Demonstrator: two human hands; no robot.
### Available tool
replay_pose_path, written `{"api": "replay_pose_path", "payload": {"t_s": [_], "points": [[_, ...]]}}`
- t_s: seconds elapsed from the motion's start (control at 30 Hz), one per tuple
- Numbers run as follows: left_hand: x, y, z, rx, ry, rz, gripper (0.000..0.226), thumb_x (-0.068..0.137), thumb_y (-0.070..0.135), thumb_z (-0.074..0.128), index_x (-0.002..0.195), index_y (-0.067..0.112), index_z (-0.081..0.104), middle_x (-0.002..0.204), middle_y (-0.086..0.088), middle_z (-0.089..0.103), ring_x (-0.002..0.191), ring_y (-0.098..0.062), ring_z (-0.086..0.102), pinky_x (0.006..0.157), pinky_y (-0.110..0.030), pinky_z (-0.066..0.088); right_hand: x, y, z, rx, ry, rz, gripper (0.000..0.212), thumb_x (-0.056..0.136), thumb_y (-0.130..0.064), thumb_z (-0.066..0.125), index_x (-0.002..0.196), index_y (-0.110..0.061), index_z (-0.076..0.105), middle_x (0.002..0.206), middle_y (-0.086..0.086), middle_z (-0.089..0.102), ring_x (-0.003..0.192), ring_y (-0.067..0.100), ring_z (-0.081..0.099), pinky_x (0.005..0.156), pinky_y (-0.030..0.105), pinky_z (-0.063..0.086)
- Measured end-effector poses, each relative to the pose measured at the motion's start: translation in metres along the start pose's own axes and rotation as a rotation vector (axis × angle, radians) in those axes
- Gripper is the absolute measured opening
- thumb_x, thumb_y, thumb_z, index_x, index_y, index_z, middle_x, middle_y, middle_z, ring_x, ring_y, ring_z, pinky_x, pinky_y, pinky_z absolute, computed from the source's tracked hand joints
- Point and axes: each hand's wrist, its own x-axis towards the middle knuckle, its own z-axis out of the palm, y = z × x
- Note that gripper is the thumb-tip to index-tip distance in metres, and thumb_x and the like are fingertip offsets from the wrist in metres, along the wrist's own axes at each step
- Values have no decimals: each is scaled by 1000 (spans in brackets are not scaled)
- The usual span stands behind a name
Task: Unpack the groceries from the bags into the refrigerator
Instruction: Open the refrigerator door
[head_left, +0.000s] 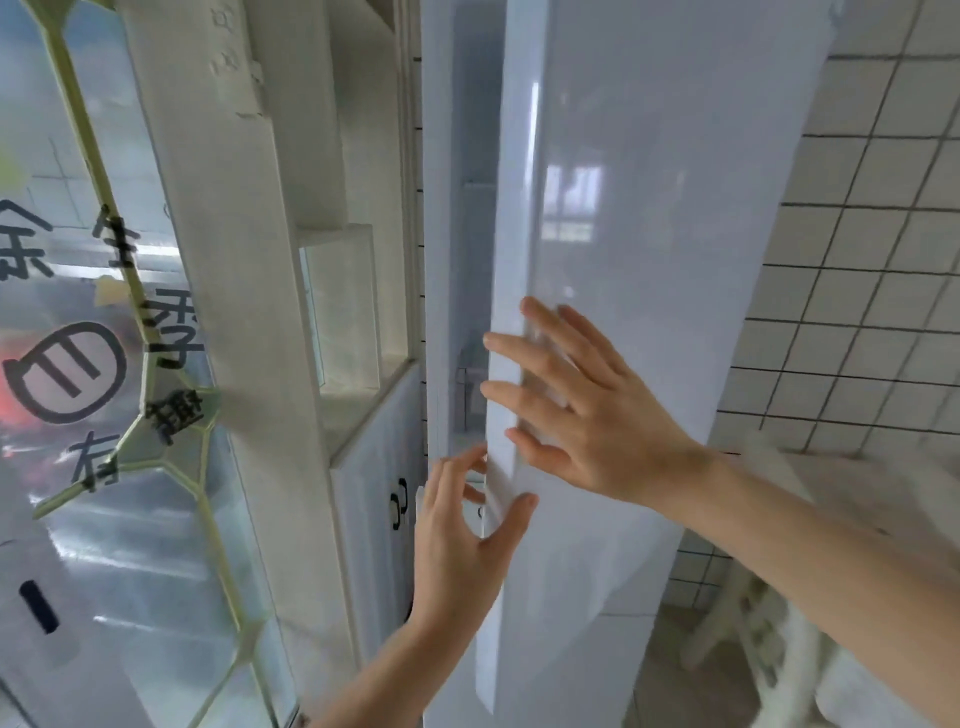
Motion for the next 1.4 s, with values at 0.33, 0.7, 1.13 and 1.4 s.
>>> {"api": "replay_pose_path", "payload": {"t_s": [0.33, 0.7, 1.13, 1.4], "points": [[-64, 73, 58, -71, -132, 266, 78, 93, 32, 59, 154, 29, 10, 161, 3, 12, 149, -16, 14, 117, -18, 17, -91, -5, -96, 41, 106, 166, 27, 89, -23, 66, 112, -9, 68, 139, 8, 44, 131, 37, 34, 109, 43, 35], [-151, 176, 163, -42, -99, 315, 75, 94, 31, 57, 154, 23, 13, 163, -5, 5, 150, -22, 13, 116, -39, 26, -217, 33, -201, 589, 70, 702, 64, 90, -22, 62, 145, -12, 32, 149, -1, 37, 139, 12, 34, 108, 42, 40], [-194, 256, 320, 133, -225, 469, 76, 91, 20, 68, 152, 21, 23, 163, -2, 6, 149, -27, 11, 116, -49, 27, -351, 115, -263, 825, 194, 1074, 55, 89, -25, 65, 137, -16, 40, 124, -9, 59, 112, 11, 60, 94, 38, 52], [-196, 277, 413, 174, -191, 542, 72, 89, 14, 69, 150, 17, 30, 163, -5, 8, 147, -33, 15, 119, -47, 22, -415, 182, -262, 768, 213, 1136, 51, 92, -32, 60, 135, -12, 43, 110, 6, 63, 102, 24, 63, 89, 46, 52]]}}
